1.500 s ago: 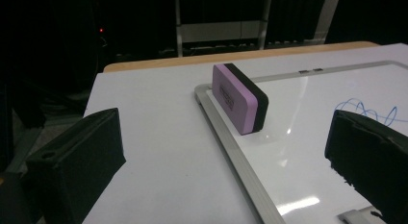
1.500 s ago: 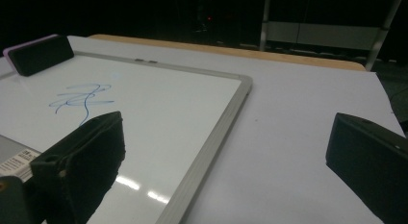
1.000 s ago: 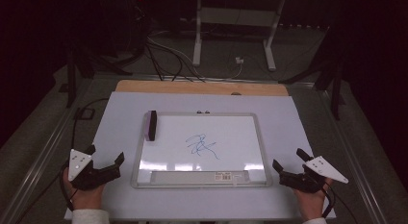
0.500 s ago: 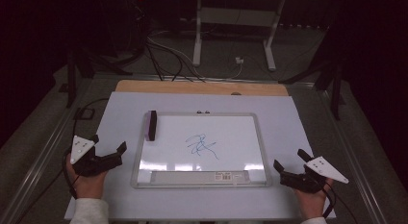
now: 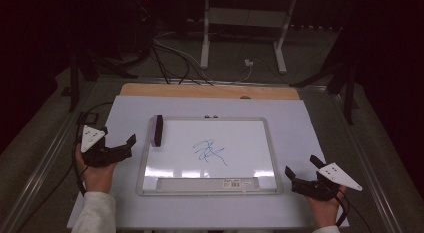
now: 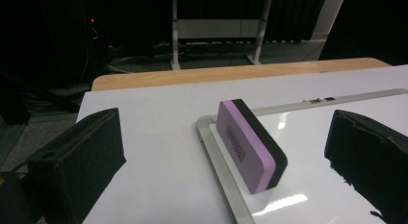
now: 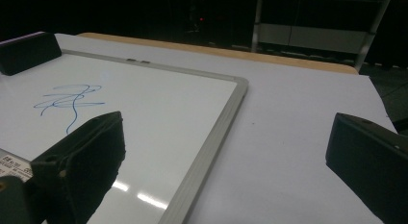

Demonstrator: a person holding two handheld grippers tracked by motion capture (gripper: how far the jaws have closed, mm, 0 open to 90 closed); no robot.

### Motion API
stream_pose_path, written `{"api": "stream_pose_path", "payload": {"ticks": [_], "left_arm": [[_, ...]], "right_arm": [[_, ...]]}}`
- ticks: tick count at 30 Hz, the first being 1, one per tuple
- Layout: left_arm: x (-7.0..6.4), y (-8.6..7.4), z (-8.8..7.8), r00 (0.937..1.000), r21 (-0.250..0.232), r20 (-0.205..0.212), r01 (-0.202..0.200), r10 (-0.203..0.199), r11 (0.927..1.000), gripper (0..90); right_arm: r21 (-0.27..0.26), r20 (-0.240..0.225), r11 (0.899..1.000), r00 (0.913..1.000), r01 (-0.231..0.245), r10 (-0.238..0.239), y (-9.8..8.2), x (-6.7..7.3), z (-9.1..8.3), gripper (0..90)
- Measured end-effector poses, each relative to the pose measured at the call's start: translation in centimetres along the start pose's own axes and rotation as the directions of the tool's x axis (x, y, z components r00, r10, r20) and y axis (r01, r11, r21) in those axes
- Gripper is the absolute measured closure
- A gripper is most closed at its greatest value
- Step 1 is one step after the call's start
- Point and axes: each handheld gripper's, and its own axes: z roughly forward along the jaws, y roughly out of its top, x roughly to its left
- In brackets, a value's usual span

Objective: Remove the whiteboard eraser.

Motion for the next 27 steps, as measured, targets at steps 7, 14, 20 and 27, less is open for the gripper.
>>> {"api": "stream_pose_path", "payload": {"ticks": [7, 14, 20, 27], "left_arm": [[0.2, 0.5, 1.6, 0.9999, 0.016, -0.007, 0.014, -0.014, 0.9998, 1.2], [0.3, 0.5, 3.2, 0.9996, 0.042, -0.010, 0.026, -0.025, 0.9988, 1.2], [0.1, 0.3, 4.7, 0.9996, 0.077, -0.003, 0.029, -0.029, 0.9966, 1.2], [-0.2, 0.2, 6.3, 0.9993, 0.109, 0.004, 0.037, -0.038, 0.9934, 1.2]], "right_arm": [[-0.002, 0.001, 1.000, 1.0000, 0.003, -0.003, 0.0, 0.0, 0.0, 0.6], [-0.001, 0.005, 1.000, 1.0000, -0.006, 0.006, 0.0, 0.0, 0.0, 0.6], [0.001, 0.002, 1.000, 1.0000, -0.001, 0.001, 0.0, 0.0, 0.1, 0.7], [0.003, 0.001, 1.000, 1.0000, -0.006, 0.006, 0.0, 0.0, 0.1, 0.7]]}}
